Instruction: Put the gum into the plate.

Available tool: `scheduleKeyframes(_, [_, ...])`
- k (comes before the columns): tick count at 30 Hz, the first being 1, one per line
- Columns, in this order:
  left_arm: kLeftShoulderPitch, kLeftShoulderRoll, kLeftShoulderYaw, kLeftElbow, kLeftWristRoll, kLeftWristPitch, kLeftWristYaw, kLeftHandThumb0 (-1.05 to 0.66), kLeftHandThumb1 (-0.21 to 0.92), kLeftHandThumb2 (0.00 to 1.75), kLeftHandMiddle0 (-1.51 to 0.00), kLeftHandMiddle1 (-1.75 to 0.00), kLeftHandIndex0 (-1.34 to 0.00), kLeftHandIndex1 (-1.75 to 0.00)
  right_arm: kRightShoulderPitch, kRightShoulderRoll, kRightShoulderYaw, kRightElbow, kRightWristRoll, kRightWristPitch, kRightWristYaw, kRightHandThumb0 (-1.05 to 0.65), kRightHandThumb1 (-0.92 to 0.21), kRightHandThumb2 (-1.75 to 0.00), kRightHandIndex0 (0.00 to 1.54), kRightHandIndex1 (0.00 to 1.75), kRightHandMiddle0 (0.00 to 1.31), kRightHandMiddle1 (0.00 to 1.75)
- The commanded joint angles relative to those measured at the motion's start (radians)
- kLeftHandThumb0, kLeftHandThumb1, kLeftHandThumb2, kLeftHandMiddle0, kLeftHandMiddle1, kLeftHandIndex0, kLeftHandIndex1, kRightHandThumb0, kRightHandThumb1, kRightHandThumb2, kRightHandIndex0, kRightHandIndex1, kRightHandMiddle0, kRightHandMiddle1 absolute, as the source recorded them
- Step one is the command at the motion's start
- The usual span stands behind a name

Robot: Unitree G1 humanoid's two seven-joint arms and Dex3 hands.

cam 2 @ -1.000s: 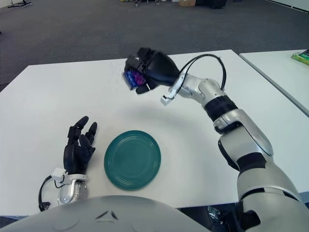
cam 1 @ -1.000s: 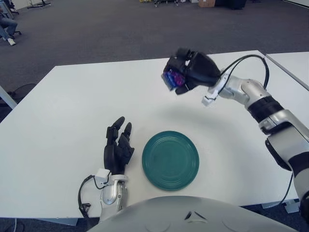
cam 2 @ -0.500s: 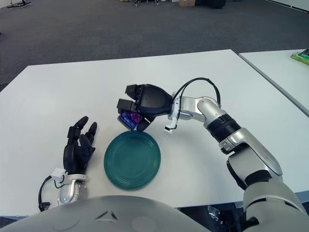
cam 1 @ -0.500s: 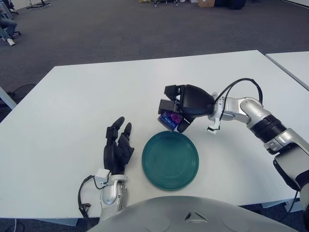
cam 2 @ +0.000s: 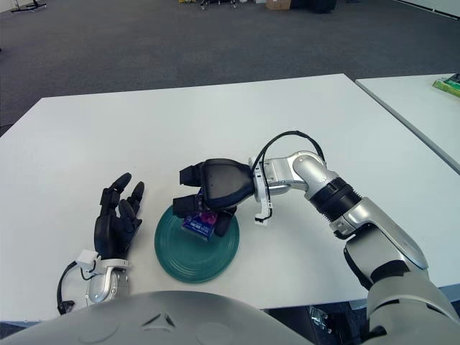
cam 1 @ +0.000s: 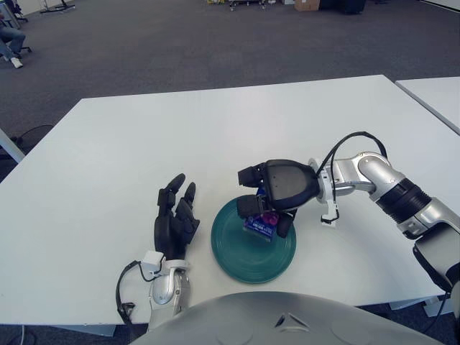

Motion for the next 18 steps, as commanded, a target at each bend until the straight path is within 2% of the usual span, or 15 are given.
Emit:
scheduleKeyframes(1, [-0.12, -0.068, 0.028, 0.162, 0.005, 0.024, 0.035, -0.77, 0.92, 0.82, -0.54, -0.01, -0.11, -0.95, -0.004, 0.003, -0.012, -0.009, -0.018, -0.015, 0.049, -0.44, -0.85, -0.8, 1.2, 1.75, 0.81, 1.75])
scheduleKeyframes(7, [-0.126, -0.068, 0.023, 0.166, 0.023, 0.025, 0.051, -0.76, 0.92, 0.82, -0.54, -0.01, -0.11, -0.96, 0.036, 0.023, -0.015, -0.002, -0.029, -0.022, 0.049, -0.45, -0.86, -0.79, 1.2, 1.75, 0.84, 1.75])
scheduleKeyframes(12, [-0.132, -0.067, 0.018, 0.169, 0.041, 0.025, 0.067, -0.77, 0.92, 0.83, -0.55, -0.02, -0.11, -0.97, 0.053, 0.048, -0.023, 0.002, -0.087, -0.03, -0.01, -0.46, -0.85, -0.79, 1.18, 1.75, 0.85, 1.75])
scheduleKeyframes(15, [-0.137, -0.067, 0.017, 0.17, 0.046, 0.028, 0.073, -0.77, 0.92, 0.83, -0.56, -0.02, -0.11, -0.97, 0.092, 0.071, -0.037, -0.009, -0.126, 0.0, -0.071, -0.46, -0.86, -0.78, 1.13, 1.75, 0.82, 1.75])
scheduleKeyframes(18, [-0.139, -0.07, 0.016, 0.17, 0.044, 0.031, 0.077, -0.76, 0.92, 0.83, -0.55, -0.02, -0.09, -0.96, 0.144, 0.094, -0.036, -0.024, -0.16, 0.049, -0.113, -0.51, -0.9, -0.72, 0.98, 1.75, 0.64, 1.75])
